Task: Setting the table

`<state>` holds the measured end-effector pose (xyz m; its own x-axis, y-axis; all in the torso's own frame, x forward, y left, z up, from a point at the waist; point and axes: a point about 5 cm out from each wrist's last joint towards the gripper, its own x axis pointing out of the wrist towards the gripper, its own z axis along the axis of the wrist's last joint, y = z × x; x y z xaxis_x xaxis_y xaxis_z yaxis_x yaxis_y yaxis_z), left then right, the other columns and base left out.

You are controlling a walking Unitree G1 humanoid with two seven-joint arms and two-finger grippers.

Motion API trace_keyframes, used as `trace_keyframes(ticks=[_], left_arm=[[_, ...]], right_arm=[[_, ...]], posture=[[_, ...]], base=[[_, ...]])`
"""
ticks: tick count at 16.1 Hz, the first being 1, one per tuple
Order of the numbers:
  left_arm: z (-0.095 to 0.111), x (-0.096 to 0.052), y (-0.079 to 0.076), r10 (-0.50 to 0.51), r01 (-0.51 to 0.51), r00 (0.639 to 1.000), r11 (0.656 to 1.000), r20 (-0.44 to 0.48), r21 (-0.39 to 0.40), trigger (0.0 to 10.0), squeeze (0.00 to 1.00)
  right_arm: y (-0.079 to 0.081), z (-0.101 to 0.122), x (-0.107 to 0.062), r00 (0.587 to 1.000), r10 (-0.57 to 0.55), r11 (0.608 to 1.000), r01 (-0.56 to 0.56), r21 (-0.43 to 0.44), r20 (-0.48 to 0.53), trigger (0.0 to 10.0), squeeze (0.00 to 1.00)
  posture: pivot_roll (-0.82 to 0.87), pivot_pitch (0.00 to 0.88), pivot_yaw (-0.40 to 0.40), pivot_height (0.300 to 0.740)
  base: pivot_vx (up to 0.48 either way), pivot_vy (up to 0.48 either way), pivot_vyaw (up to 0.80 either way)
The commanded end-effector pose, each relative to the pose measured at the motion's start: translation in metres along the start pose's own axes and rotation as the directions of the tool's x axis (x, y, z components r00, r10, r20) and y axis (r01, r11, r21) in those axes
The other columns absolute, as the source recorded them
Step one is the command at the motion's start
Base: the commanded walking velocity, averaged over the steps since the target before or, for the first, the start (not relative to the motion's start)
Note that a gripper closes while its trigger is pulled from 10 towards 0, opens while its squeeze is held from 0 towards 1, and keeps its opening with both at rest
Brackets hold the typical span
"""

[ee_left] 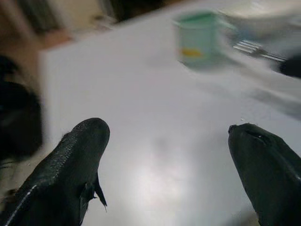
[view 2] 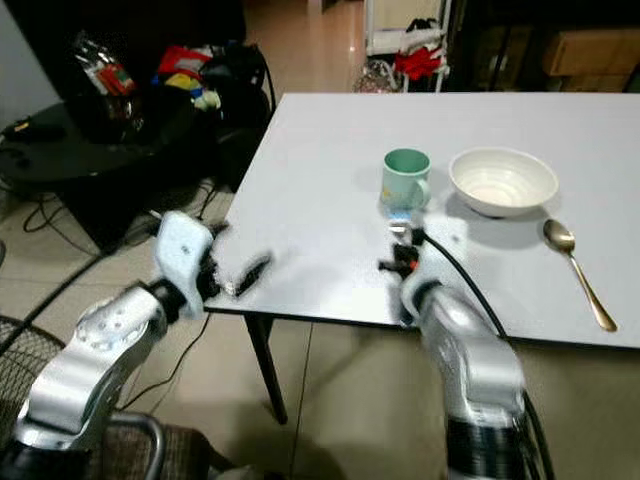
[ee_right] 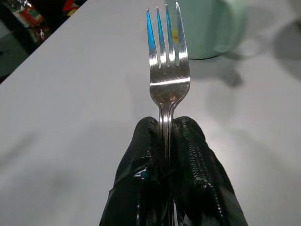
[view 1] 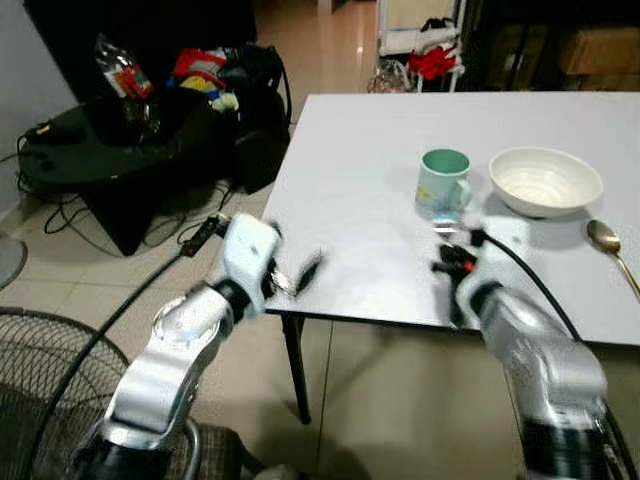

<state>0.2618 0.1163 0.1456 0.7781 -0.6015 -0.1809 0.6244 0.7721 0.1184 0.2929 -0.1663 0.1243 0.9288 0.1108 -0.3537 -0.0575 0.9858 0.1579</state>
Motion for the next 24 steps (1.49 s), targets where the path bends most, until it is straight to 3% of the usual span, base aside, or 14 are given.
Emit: trace_keyframes(ticks=[1, 2, 4, 7, 12, 16, 20, 21, 22, 24], left_arm=[[0.001, -0.003, -0.008, -0.075, 0.075, 0.997, 0.997, -0.011, 0.0, 10.0, 0.0], [0.001, -0.006, -0.015, -0.14, 0.14, 0.99, 0.99, -0.021, -0.002, 10.0, 0.0], [0.0, -0.009, -0.02, -0.179, 0.179, 0.983, 0.984, -0.037, -0.01, 10.0, 0.0], [-0.004, -0.012, -0.021, -0.177, 0.179, 0.981, 0.983, -0.073, 0.028, 10.0, 0.0], [-0.003, -0.013, -0.025, -0.201, 0.204, 0.977, 0.979, -0.075, 0.029, 10.0, 0.0], [-0.009, -0.015, -0.029, -0.226, 0.231, 0.968, 0.972, -0.109, 0.036, 10.0, 0.0], [-0.01, -0.015, -0.031, -0.222, 0.227, 0.968, 0.973, -0.117, 0.031, 10.0, 0.0], [-0.011, -0.015, -0.031, -0.225, 0.231, 0.967, 0.972, -0.122, 0.036, 10.0, 0.0], [-0.011, -0.015, -0.032, -0.23, 0.237, 0.965, 0.971, -0.124, 0.043, 10.0, 0.0], [-0.009, -0.013, -0.032, -0.226, 0.232, 0.967, 0.972, -0.115, 0.041, 10.0, 0.0]], right_arm=[[0.004, -0.003, 0.007, 1.0, 0.016, 1.0, -0.016, 0.015, -0.013, 10.0, 0.0], [0.003, -0.008, 0.016, 0.999, 0.0, 1.0, 0.001, 0.019, -0.039, 10.0, 0.0], [0.002, -0.013, 0.026, 0.998, -0.007, 0.999, 0.009, 0.033, -0.062, 10.0, 0.0], [-0.003, -0.019, 0.041, 0.994, -0.045, 0.997, 0.052, 0.059, -0.102, 10.0, 0.0], [-0.001, -0.031, 0.046, 0.989, -0.06, 0.995, 0.07, 0.067, -0.137, 10.0, 0.0], [-0.004, -0.033, 0.052, 0.984, -0.108, 0.983, 0.127, 0.133, -0.141, 10.0, 0.0], [0.002, -0.036, 0.055, 0.986, -0.066, 0.986, 0.087, 0.14, -0.152, 10.0, 0.0], [0.004, -0.036, 0.055, 0.986, -0.073, 0.986, 0.095, 0.137, -0.151, 10.0, 0.21], [0.004, -0.038, 0.056, 0.985, -0.081, 0.985, 0.102, 0.136, -0.155, 10.0, 0.96], [0.0, -0.04, 0.056, 0.982, -0.099, 0.982, 0.122, 0.143, -0.158, 10.0, 1.0]], posture=[[0.04, 0.0, 0.113, 0.74], [0.04, 0.0, 0.114, 0.74], [0.05, 0.0, 0.112, 0.74], [0.06, 0.0, 0.102, 0.74], [0.07, 0.0, 0.095, 0.74], [0.07, 0.0, 0.094, 0.74], [0.07, 0.0, 0.087, 0.74], [0.07, 0.0, 0.085, 0.74], [0.07, 0.0, 0.085, 0.74], [0.07, 0.0, 0.088, 0.74]], base=[[0.0, 0.0, 0.0], [0.0, 0.0, 0.0], [0.0, 0.0, 0.0], [0.0, 0.0, 0.0], [0.0, 0.0, 0.0], [0.0, 0.0, 0.0], [0.0, 0.0, 0.0], [0.0, 0.0, 0.0], [0.0, 0.0, 0.0], [0.0, 0.0, 0.0]])
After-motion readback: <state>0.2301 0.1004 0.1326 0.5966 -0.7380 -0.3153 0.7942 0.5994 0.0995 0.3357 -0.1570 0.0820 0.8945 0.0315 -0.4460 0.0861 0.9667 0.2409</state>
